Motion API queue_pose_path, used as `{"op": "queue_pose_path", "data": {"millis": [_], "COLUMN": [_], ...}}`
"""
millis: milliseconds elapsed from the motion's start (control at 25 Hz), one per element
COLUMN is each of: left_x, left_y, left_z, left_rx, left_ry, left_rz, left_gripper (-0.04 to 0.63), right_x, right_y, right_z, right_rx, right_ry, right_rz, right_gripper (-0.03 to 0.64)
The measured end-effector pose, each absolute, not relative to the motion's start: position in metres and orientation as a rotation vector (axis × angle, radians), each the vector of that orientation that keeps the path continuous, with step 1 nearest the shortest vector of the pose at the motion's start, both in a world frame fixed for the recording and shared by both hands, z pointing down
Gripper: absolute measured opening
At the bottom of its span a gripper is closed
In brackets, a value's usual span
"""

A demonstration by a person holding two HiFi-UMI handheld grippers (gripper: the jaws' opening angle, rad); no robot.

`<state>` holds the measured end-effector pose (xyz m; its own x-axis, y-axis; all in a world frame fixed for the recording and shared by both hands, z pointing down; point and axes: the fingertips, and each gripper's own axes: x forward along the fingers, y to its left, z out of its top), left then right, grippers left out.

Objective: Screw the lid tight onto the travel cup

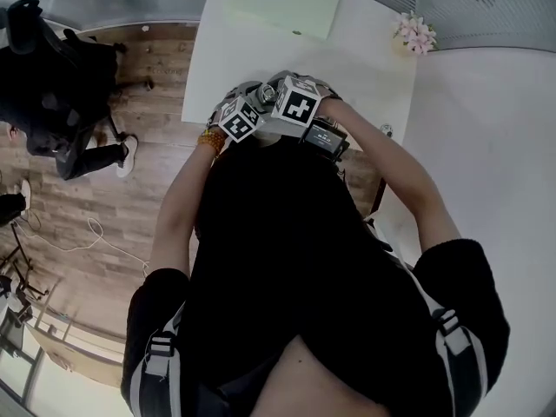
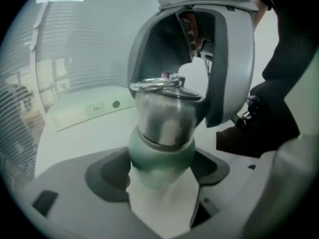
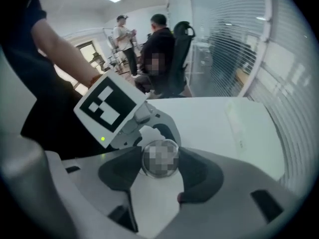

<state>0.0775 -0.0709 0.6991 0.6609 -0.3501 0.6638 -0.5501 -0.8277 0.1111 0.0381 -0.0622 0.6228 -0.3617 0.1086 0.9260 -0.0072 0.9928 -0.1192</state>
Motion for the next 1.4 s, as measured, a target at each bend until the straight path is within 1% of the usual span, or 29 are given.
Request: {"op": "queue_pose_path", "data": {"millis": [240,400,480,560,680,800,920,1040,1200,1400], "left_x": [0.079,0.079,0.08,0.08,0.078,0.075,0.075,0.075,0.075,0.075], "left_y": [-0.065,-0.063,-0.063,-0.064,-0.065,-0.064,-0.065,-0.064,-0.062,-0.059], "left_z": [0.704,0.704,0.703,0.702,0.701,0.701,0.701,0.702,0.704,0.705], "left_rx": [2.604,2.604,2.606,2.6,2.563,2.499,2.469,2.476,2.494,2.579], "left_ry": [-0.403,-0.345,-0.405,-0.476,-0.618,-0.788,-0.863,-0.837,-0.751,-0.48], "left_rz": [1.093,1.128,1.082,1.033,0.973,0.91,0.879,0.887,0.918,1.039], "left_gripper": [0.376,0.377,0.377,0.377,0.377,0.377,0.376,0.377,0.379,0.38], "right_x": [0.042,0.044,0.042,0.038,0.036,0.039,0.035,0.033,0.035,0.036], "right_y": [-0.049,-0.046,-0.05,-0.056,-0.061,-0.057,-0.059,-0.056,-0.048,-0.041], "right_z": [0.623,0.624,0.622,0.614,0.605,0.609,0.615,0.618,0.619,0.62], "right_rx": [-0.521,-0.564,-0.476,-0.318,-0.049,0.129,0.196,0.102,-0.17,-0.585], "right_ry": [-1.879,-1.857,-1.916,-2.021,-2.114,-2.103,-2.102,-2.087,-2.036,-1.941], "right_rz": [-0.266,-0.361,-0.302,-0.15,0.096,0.215,0.178,0.111,-0.084,-0.33], "right_gripper": [0.233,0.235,0.247,0.307,0.307,0.299,0.239,0.238,0.236,0.235]}}
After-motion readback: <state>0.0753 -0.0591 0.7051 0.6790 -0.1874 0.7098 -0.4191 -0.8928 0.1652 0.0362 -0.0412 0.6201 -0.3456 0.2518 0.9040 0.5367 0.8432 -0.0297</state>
